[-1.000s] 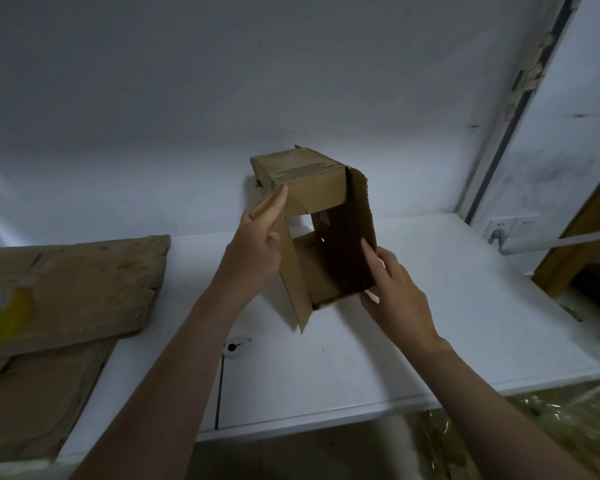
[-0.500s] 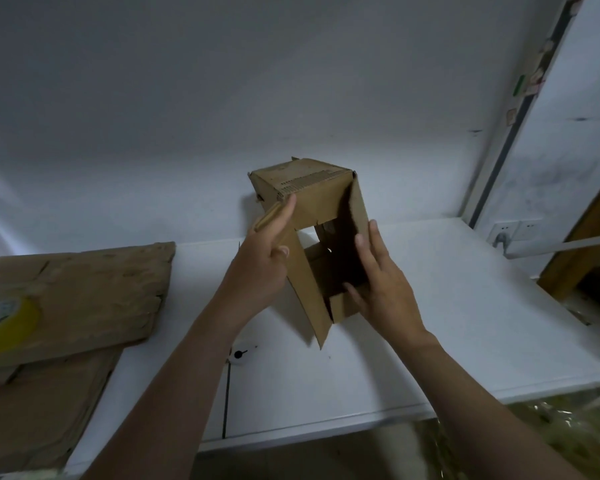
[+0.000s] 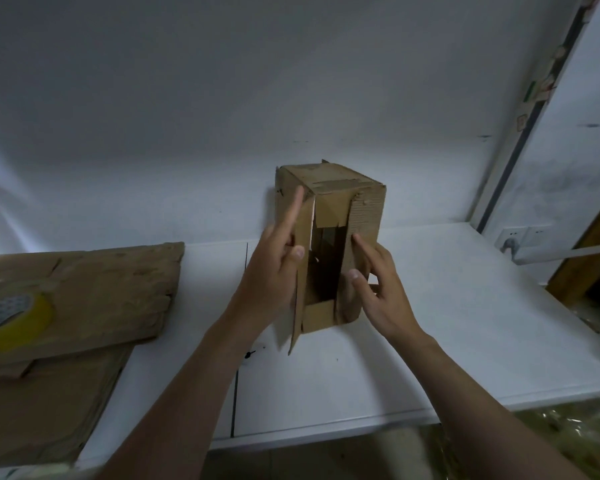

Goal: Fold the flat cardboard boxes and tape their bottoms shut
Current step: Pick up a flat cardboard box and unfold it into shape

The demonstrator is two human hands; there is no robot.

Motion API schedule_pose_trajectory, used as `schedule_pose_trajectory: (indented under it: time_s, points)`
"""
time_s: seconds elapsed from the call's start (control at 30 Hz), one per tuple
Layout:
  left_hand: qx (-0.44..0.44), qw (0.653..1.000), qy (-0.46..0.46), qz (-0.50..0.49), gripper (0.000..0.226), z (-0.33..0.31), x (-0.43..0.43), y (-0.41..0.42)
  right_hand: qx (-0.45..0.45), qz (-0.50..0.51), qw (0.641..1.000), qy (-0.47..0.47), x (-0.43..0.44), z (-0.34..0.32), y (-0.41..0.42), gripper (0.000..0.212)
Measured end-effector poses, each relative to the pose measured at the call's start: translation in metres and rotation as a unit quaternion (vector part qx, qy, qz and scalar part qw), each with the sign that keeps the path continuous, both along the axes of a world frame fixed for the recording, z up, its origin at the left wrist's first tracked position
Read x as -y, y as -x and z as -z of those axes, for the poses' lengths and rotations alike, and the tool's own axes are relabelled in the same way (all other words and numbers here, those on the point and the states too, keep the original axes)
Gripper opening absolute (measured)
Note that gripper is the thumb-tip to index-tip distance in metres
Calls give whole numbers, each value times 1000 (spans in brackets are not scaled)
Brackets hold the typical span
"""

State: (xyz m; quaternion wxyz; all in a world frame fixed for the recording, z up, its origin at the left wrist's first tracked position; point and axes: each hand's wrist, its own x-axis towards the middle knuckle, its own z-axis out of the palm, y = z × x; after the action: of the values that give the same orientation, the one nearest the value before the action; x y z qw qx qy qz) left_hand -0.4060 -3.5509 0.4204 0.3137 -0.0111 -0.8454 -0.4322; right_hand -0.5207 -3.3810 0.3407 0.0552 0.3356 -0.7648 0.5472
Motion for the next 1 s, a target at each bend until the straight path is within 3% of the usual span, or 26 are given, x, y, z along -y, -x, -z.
schedule_pose_trajectory:
  time_s: [0.1,0.17,0.3,0.4,0.53,0.6,0.77,0.87,1.0]
  points:
    - [-39,998,-54,3,91,11,-9,4,-1,-6,1000,18,2,-1,-5,53]
    - [-32,994,-100,1,88,20,-13,6,-11,-21,999,22,1,3,-5,47]
    - [3,987,-138,-79,29,37,-10,13,-2,-19,999,27,-1,5,-4,44]
    - [40,993,-85,-68,37,44,-9,16,-3,-31,999,25,-4,10,-2,51]
    - [12,993,-113,-12,52,48,-22,19,-46,-34,998,-2,-1,18,-6,99]
    - [13,991,-133,2,50,48,-29,21,-65,11,998,-14,6,17,-8,112]
    - [13,989,-143,33,43,38,-38,19,-126,169,976,-56,23,9,-12,113]
    - [27,985,-162,57,38,26,-27,16,-121,195,972,-55,20,-9,-17,102]
    - [111,990,-83,-11,26,26,14,4,-174,192,956,-135,11,-39,-25,110]
